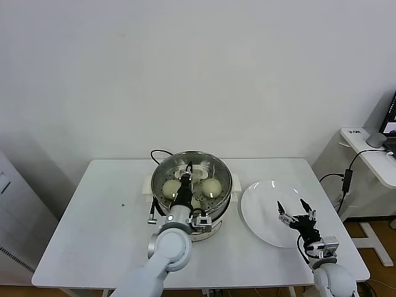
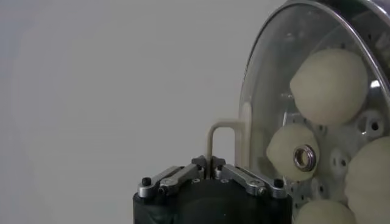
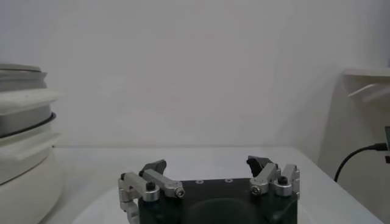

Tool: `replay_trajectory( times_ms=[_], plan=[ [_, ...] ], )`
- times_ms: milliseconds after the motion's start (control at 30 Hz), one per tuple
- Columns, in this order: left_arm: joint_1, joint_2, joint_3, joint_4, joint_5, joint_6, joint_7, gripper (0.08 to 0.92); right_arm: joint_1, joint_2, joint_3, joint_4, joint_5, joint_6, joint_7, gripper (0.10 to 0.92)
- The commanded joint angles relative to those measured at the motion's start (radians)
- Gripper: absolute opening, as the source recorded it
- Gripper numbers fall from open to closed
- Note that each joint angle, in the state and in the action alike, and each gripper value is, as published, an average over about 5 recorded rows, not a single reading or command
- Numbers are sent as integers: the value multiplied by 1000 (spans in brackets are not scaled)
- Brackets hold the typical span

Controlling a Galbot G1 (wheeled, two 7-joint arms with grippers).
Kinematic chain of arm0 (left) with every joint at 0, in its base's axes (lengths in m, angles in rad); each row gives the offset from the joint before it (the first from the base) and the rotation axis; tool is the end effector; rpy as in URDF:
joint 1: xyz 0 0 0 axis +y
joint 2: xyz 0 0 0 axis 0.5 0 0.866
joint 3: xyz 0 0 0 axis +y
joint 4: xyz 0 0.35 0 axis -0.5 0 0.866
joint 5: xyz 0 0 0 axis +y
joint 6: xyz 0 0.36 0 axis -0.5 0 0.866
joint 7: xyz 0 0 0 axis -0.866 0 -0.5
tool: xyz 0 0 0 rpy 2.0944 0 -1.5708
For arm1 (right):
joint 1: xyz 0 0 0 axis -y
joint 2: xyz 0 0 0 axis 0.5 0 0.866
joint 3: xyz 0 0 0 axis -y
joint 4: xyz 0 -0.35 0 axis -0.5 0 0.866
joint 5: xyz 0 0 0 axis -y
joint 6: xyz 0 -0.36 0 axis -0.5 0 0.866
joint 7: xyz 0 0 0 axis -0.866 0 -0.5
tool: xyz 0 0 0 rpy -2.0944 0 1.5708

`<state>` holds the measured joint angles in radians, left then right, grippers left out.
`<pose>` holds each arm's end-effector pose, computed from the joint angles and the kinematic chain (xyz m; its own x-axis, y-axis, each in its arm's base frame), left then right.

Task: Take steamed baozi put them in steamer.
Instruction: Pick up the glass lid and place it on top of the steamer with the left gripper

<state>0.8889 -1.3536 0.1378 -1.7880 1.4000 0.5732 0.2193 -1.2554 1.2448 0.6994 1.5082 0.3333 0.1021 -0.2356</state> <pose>0.3232 -0.1521 -0.2649 -0.9927 0.1202 -0.0067 -0.0036 0.0254 0.9997 0.2773 -0.1788 -0.3987 -0.9929 -0.0487 0.1088 -0.0491 0.9988 -0.0007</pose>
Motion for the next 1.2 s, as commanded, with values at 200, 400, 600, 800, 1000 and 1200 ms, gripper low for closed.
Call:
replay_trajectory(
  times_ms=[200,400,600,800,1000,1200],
  plan=[
    [4,-2,-2,21,-26,5,-14,110,-6,2,2,5,-1,4,-1,823],
    [31,16,-7,-32,-75,2,-24,138,-9,3,5,5,0,6,-2,823],
    [108,76,-78,-245,-372,-75,22,297,-5,3,5,3,2,6,-4,823],
    [164,184,-227,-416,-960,-236,98,470,-2,3,4,-2,4,8,-12,823],
    [180,220,-431,-445,-1654,-328,79,643,1,6,2,8,13,-5,-32,823],
    [263,212,-729,-386,-2087,-274,-79,796,4,-1,8,49,23,-48,6,823]
  ],
)
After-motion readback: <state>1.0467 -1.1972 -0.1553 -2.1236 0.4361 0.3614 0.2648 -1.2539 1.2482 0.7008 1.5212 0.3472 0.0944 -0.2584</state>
